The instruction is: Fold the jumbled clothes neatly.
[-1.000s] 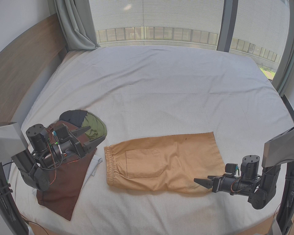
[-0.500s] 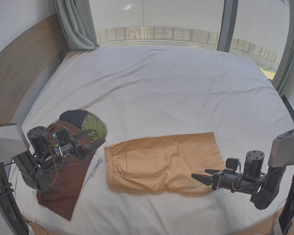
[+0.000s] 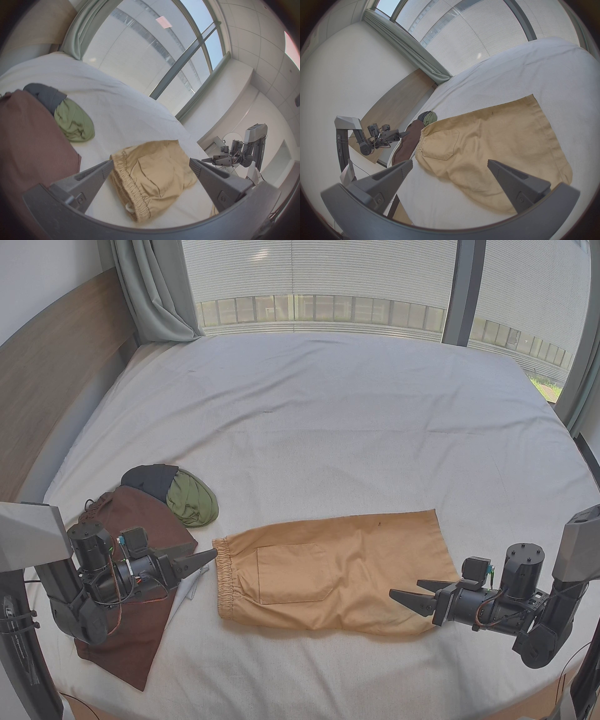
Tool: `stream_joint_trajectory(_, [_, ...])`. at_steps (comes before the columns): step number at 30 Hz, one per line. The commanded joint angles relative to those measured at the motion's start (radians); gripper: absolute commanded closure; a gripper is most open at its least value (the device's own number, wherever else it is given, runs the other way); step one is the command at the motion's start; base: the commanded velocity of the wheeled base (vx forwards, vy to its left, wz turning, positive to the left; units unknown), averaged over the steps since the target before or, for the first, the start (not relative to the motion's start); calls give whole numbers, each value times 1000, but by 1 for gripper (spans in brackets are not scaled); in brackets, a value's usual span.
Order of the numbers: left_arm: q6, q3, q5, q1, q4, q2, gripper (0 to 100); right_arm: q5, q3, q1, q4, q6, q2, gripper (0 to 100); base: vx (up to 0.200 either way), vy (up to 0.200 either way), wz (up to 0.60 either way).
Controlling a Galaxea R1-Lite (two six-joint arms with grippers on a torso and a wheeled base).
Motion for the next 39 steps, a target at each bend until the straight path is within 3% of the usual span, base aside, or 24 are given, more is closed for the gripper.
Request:
stream_joint_trajectory(1, [-1, 15, 0, 1, -1, 82, 0, 1, 0, 4, 0, 0, -3, 0, 0, 0, 0])
stream_joint_trajectory(28, [-1, -14, 33, -63, -1, 315, 0, 1, 1, 5, 0, -3, 10, 0, 0, 0, 0])
stream_joint_trajectory(32, [-59, -19, 41, -83, -1, 324, 0, 1, 1, 7, 0, -3, 14, 0, 0, 0, 0])
stream_joint_trajectory(39, [-260, -33, 58, -125, -2, 304, 0, 1, 1, 7, -2, -5, 27, 0, 0, 0, 0])
